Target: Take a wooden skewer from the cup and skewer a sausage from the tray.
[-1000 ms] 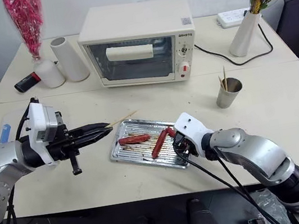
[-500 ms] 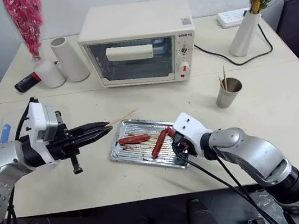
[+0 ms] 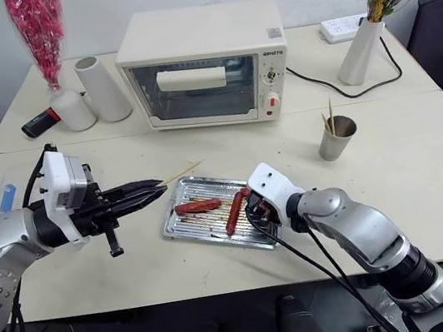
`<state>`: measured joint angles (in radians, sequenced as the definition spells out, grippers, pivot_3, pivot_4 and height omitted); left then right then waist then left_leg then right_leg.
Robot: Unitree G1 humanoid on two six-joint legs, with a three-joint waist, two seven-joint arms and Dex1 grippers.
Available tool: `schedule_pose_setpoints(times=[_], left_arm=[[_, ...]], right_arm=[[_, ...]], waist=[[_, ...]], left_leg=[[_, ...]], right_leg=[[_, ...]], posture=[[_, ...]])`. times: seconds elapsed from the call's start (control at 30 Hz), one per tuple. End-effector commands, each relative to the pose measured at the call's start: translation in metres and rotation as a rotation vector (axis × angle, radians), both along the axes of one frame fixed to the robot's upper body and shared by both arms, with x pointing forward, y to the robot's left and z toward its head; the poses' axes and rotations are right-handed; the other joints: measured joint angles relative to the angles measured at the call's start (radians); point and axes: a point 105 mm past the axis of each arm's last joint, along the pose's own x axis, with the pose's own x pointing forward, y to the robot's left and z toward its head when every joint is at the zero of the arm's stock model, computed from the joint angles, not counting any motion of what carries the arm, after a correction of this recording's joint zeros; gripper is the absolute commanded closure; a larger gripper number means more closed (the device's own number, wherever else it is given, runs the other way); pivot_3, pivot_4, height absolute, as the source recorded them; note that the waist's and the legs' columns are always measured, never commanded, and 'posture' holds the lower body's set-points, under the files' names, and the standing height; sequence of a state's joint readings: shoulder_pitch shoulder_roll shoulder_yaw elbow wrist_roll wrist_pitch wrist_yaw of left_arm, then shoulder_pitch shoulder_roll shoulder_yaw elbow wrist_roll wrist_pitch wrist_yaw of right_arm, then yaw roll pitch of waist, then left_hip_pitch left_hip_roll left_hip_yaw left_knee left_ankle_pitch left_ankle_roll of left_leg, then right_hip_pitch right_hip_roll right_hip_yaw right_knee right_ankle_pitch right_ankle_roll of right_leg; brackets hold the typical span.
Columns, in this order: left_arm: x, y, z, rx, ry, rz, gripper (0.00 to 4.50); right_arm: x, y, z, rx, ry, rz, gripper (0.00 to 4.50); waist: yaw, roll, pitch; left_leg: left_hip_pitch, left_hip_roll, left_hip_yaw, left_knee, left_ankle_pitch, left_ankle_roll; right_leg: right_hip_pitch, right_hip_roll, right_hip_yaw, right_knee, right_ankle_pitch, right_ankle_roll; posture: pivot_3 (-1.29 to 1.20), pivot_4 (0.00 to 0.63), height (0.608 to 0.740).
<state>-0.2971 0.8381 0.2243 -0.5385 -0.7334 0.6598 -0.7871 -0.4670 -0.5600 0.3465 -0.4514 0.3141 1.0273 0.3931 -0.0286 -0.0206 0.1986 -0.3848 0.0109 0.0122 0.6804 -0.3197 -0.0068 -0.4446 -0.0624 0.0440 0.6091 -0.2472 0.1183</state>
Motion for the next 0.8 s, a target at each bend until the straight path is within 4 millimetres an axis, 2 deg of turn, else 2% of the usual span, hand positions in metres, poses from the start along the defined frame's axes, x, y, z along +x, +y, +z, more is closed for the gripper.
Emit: schedule_pose_setpoints(times=[0.03,0.13,0.23,0.33,0.37,0.5,0.57,0.63,0.8], left_arm=[[-0.004,-0.003,0.009,0.006,-0.058,-0.007,4.50],[-0.003,-0.003,0.010,0.002,-0.061,-0.006,4.50],[-0.002,-0.004,0.010,-0.001,-0.063,-0.006,4.50],[-0.002,-0.005,0.010,-0.003,-0.064,-0.007,4.50],[-0.002,-0.005,0.010,-0.004,-0.064,-0.008,4.50],[-0.001,-0.005,0.010,-0.005,-0.064,-0.011,4.50],[0.000,-0.004,0.010,-0.005,-0.061,-0.014,4.50],[-0.001,-0.004,0.010,-0.006,-0.046,-0.026,4.50],[-0.006,0.001,0.006,0.035,-0.002,-0.073,4.50]], right_arm=[[0.005,-0.001,-0.006,-0.027,0.007,-0.025,2.62],[0.005,-0.001,-0.009,-0.033,0.012,-0.021,2.62],[0.005,-0.002,-0.009,-0.035,0.012,-0.021,3.17],[0.005,-0.003,-0.008,-0.033,0.010,-0.020,4.07],[0.005,-0.003,-0.008,-0.031,0.011,-0.021,4.23],[0.003,-0.001,-0.001,-0.013,0.010,-0.008,4.27],[0.002,-0.002,0.012,-0.007,-0.006,0.018,4.27],[-0.003,-0.001,0.033,0.023,-0.024,0.094,4.27],[-0.033,0.002,0.078,0.059,-0.014,0.407,4.27]], waist=[[0.000,0.000,0.000],[0.000,-0.001,-0.001],[0.001,-0.002,-0.001],[0.001,-0.002,-0.001],[0.001,-0.002,-0.001],[0.001,-0.002,-0.001],[0.001,-0.002,-0.001],[0.001,-0.002,-0.001],[0.001,-0.002,-0.001]], left_leg=[[0.000,0.000,0.000,0.000,0.000,0.000],[0.001,0.000,0.000,0.000,0.000,-0.001],[0.001,0.000,0.000,0.000,0.000,-0.001],[0.001,0.000,0.000,0.000,0.000,-0.001],[0.001,0.000,0.000,0.000,0.000,-0.001],[0.001,0.000,0.000,0.000,0.000,-0.001],[0.001,0.000,0.000,0.000,0.000,-0.001],[0.000,0.000,0.000,0.000,0.000,-0.001],[-0.001,0.000,-0.001,0.000,0.000,0.000]], right_leg=[[0.000,0.000,0.000,0.000,0.000,0.000],[0.000,0.000,0.000,0.001,0.000,0.000],[0.000,0.000,0.000,0.001,0.000,-0.001],[0.000,0.000,0.000,0.001,0.000,-0.001],[0.000,0.000,0.000,0.001,0.000,-0.001],[0.000,0.000,0.000,0.001,0.000,-0.001],[0.000,0.000,0.000,0.001,0.000,-0.001],[0.000,-0.001,0.000,0.001,0.000,-0.001],[0.000,-0.001,-0.001,-0.001,0.000,0.000]], posture=[[0.00,0.150,0.740],[0.00,0.150,0.740],[0.00,0.150,0.740],[0.00,0.150,0.740],[0.00,0.150,0.740],[0.00,0.150,0.740],[0.00,0.150,0.740],[0.00,0.150,0.740],[0.00,0.150,0.740]])
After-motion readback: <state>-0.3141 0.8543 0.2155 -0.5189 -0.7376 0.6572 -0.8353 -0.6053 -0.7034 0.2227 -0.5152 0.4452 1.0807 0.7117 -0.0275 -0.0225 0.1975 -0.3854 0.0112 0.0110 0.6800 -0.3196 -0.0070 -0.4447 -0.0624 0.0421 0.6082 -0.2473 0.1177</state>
